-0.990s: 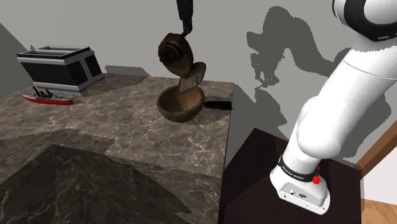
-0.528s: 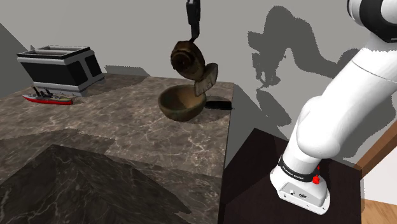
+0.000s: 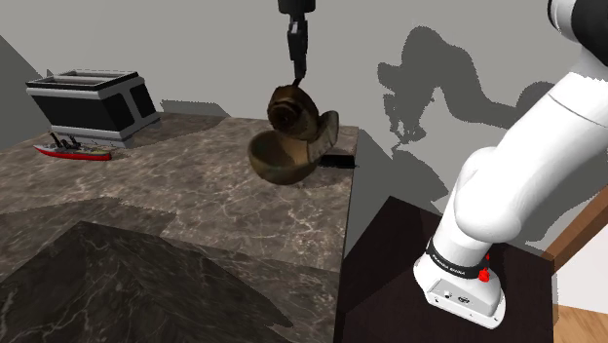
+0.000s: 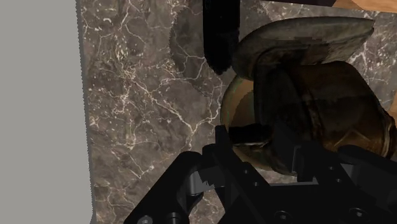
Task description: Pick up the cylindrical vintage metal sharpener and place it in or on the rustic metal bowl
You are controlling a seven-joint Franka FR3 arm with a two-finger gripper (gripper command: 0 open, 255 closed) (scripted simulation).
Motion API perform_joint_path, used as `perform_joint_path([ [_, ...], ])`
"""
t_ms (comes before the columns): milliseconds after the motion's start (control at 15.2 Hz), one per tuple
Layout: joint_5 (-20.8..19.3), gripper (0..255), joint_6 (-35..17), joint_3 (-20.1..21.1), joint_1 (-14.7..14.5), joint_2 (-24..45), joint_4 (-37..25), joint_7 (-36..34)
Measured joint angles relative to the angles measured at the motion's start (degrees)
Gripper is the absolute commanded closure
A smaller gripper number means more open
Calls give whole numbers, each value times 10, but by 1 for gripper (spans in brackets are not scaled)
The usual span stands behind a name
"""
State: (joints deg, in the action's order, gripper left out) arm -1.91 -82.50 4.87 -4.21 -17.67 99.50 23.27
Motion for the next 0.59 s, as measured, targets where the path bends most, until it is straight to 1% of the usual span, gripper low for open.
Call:
perform_joint_path([
  [462, 1, 255, -55, -2, 0, -21, 75, 0],
  [594, 1, 255, -68, -2, 0, -25, 88, -1],
])
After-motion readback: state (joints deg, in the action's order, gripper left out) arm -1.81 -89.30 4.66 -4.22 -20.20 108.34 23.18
